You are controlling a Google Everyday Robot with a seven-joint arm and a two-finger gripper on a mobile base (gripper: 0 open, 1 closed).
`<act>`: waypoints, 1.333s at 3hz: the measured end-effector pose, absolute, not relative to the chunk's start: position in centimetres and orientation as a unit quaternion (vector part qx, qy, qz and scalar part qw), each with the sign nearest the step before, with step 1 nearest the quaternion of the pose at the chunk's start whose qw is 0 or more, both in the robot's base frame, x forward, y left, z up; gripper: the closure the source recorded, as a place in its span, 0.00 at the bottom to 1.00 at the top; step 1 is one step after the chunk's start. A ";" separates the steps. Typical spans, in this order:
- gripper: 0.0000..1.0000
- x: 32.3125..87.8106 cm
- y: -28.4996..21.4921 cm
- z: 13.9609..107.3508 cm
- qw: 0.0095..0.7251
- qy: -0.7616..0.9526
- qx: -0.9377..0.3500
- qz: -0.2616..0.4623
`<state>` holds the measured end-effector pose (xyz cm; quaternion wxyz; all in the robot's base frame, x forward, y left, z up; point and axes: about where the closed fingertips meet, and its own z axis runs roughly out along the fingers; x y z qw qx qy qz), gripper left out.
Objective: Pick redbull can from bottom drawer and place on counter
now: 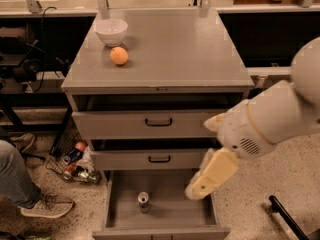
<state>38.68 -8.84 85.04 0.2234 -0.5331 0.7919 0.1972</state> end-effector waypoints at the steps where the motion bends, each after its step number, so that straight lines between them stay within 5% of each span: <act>1: 0.00 38.3 -6.9 84.7 0.226 0.789 -0.531 0.210; 4: 0.00 36.7 -3.4 73.1 0.240 0.783 -0.504 0.273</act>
Offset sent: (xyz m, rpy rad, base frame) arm -0.0047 0.0227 -0.0050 0.0323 0.0109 0.0073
